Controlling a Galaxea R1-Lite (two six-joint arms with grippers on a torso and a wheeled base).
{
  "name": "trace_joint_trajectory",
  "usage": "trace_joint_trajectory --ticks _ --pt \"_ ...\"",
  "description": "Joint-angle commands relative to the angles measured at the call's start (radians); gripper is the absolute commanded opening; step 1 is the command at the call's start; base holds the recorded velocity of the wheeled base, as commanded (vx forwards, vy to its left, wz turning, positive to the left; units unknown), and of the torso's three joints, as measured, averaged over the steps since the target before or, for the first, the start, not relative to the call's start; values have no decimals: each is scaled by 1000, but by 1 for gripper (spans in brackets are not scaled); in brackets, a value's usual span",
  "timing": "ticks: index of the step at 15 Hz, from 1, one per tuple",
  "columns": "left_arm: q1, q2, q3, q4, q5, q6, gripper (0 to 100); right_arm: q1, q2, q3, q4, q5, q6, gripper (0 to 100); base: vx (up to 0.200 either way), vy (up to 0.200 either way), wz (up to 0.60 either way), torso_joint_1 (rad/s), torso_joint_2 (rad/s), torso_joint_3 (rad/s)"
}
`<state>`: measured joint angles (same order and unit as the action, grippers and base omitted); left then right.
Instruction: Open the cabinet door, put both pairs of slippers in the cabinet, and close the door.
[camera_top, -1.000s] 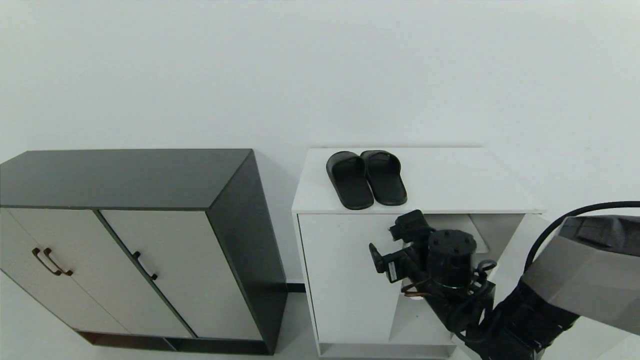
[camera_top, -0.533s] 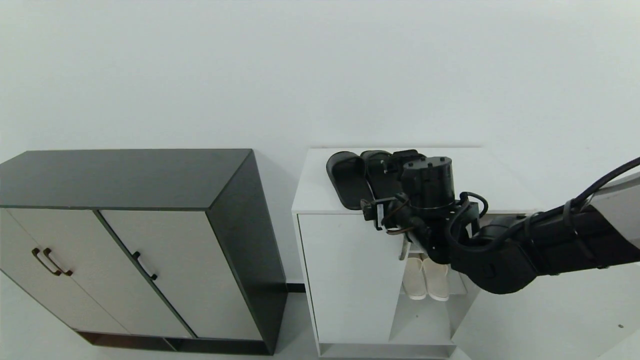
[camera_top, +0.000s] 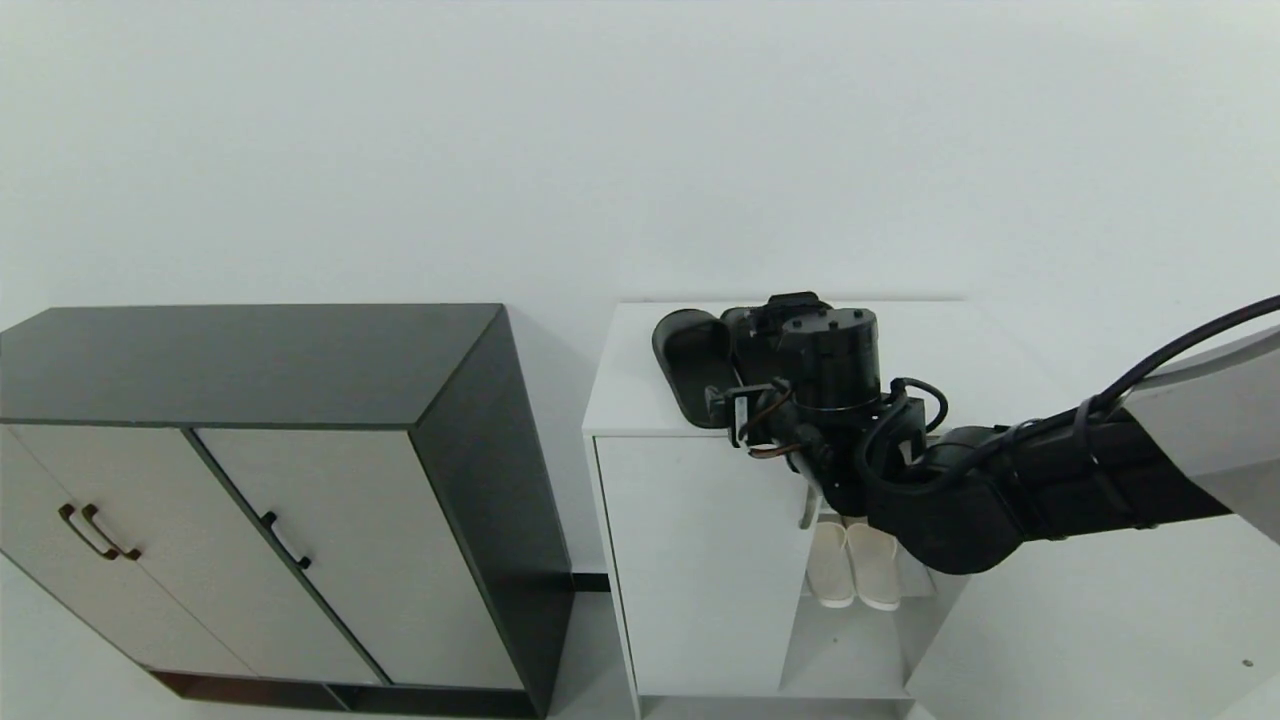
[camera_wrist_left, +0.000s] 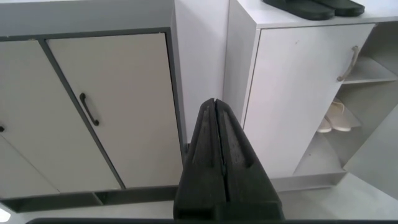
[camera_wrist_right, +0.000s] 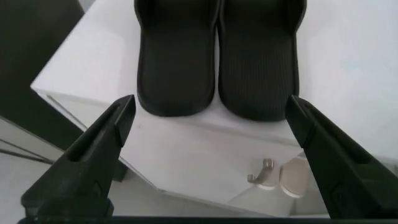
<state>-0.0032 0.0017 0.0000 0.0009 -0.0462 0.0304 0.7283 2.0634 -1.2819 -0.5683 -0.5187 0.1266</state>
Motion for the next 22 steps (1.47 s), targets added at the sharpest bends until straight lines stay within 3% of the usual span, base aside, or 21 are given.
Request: trace_joint_trajectory --ticks 1,6,9,16,22 --pt "0 0 0 1 0 0 0 -1 11 4 1 0 1 100 200 0 0 7 2 2" --pt "0 0 0 1 -1 5 0 0 38 16 -25 0 -2 100 200 0 0 7 1 0" --pt "0 0 0 1 -1 5 0 -1 89 4 -65 6 -7 100 0 0 0 0 0 0" --pt "0 0 0 1 -1 5 0 -53 261 -224 -64 11 -18 100 0 0 0 0 0 0" --pt "0 0 0 1 -1 5 0 -73 291 -304 -67 55 -47 100 0 0 0 0 0 0"
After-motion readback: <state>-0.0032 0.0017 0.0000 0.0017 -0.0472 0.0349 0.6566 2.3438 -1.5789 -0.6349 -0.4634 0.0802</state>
